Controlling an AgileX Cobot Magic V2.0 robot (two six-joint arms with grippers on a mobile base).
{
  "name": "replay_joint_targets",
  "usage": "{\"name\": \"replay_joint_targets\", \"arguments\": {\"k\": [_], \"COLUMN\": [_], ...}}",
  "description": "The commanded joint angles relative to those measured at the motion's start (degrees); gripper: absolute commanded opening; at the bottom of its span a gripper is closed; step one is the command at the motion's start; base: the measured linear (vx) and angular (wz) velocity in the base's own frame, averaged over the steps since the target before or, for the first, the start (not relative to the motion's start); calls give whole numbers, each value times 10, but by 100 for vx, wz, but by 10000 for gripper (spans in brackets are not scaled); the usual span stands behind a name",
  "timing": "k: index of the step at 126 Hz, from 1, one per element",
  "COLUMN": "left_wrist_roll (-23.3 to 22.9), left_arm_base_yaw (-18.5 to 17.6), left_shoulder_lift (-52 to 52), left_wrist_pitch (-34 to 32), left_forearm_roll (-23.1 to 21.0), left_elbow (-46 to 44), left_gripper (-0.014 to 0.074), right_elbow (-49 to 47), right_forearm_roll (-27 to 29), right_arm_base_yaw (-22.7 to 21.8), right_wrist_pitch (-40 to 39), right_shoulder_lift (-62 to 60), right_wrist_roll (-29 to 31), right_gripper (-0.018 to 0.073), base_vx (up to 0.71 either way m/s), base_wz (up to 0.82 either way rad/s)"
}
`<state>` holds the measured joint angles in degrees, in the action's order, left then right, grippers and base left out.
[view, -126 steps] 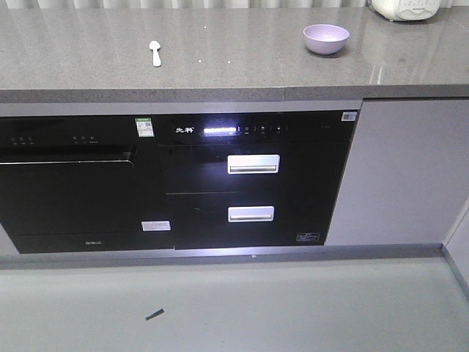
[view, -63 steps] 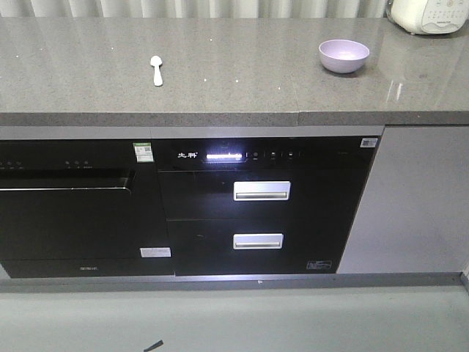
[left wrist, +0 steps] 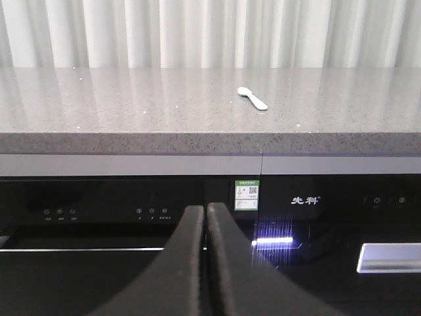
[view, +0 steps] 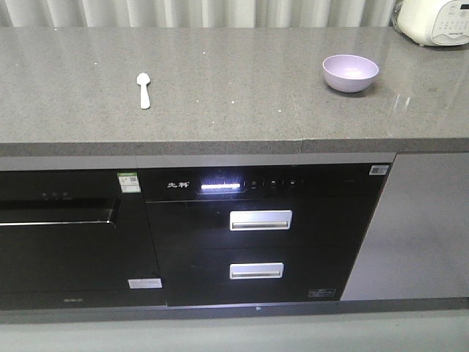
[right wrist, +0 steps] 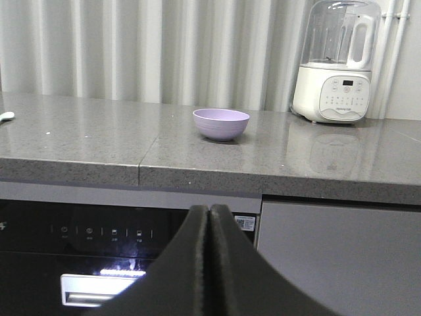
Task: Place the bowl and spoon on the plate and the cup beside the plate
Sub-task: 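Drive the base toward the counter with the spoon and bowl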
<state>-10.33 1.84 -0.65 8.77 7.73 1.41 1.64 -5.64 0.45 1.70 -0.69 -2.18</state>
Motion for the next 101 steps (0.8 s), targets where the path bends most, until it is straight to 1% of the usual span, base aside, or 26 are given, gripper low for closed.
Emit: {"name": "replay_joint_targets", "arguments": {"k": [1,101], "left_wrist_roll": [-4,-4], "left_arm_base_yaw": [-4,-4], "left_shoulder_lift": [-9,-9], "left_wrist_pitch": [-42,-42], "left_forearm_roll": [-4,-4], "left_elbow": [3,3], "left_gripper": [-6,-6], "right_elbow": [4,4], "right_forearm_roll": [-5,-5], "right_arm_base_yaw": [-4,-4], "right_wrist_pitch": [-44,-44], "right_shoulder_lift": [5,5], "right_wrist_roll": [6,6], "right_gripper": [-1,-1], "base_vx": [22,21], "base_wz": [-5,0]}}
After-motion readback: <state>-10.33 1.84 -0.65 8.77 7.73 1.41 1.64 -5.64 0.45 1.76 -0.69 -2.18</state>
